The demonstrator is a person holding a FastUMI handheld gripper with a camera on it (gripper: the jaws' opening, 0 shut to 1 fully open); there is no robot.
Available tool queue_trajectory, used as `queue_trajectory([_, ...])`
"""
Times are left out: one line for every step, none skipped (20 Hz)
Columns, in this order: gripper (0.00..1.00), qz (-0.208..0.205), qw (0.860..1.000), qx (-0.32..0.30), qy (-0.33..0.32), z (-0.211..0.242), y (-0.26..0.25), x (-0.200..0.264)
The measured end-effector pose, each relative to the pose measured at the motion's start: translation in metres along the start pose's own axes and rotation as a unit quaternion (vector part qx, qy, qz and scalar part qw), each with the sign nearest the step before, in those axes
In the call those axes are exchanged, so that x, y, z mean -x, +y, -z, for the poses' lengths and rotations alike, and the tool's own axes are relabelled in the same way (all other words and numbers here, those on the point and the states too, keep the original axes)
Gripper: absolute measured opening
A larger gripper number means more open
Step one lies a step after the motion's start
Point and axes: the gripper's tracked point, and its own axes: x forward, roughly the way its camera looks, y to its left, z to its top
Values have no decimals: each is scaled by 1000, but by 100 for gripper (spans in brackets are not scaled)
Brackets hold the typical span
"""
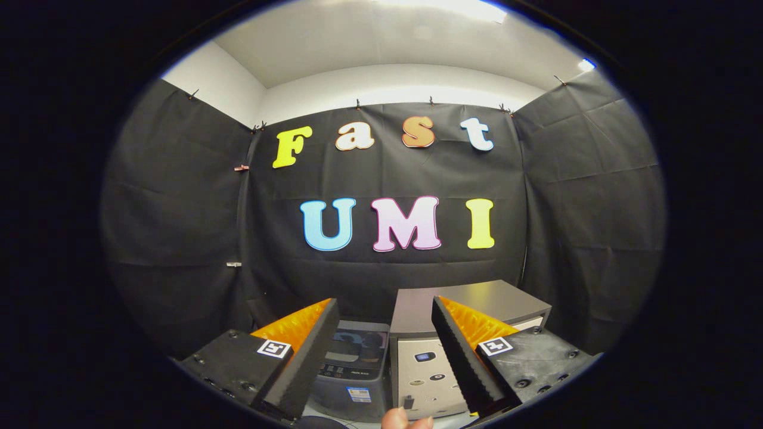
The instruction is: Put the clothes into the washing machine and then close the washing machine lid.
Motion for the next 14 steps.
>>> queue_trajectory([99,3,1000,1,-1,-2,-2,3])
queue_trajectory([99,7,1000,2,-3,-4,-5,5])
queue_trajectory([98,9,1000,1,-5,-5,-7,7])
queue_trajectory([98,10,1000,0,-7,-8,-8,9])
queue_trajectory([98,11,1000,-1,-9,-10,-8,10])
queue_trajectory([98,14,1000,-1,-11,-13,-10,11])
queue_trajectory([98,15,1000,-1,-12,-14,-10,12])
queue_trajectory([98,16,1000,-3,-12,-14,-10,12])
queue_trajectory([98,17,1000,-4,-13,-14,-10,12])
queue_trajectory([98,17,1000,-6,-13,-15,-9,13])
queue_trajectory([98,17,1000,-5,-13,-16,-8,13])
queue_trajectory([98,17,1000,-4,-13,-18,-7,14])
queue_trajectory([98,16,1000,-2,-15,-20,-5,14])
queue_trajectory([98,15,1000,0,-17,-22,-2,15])
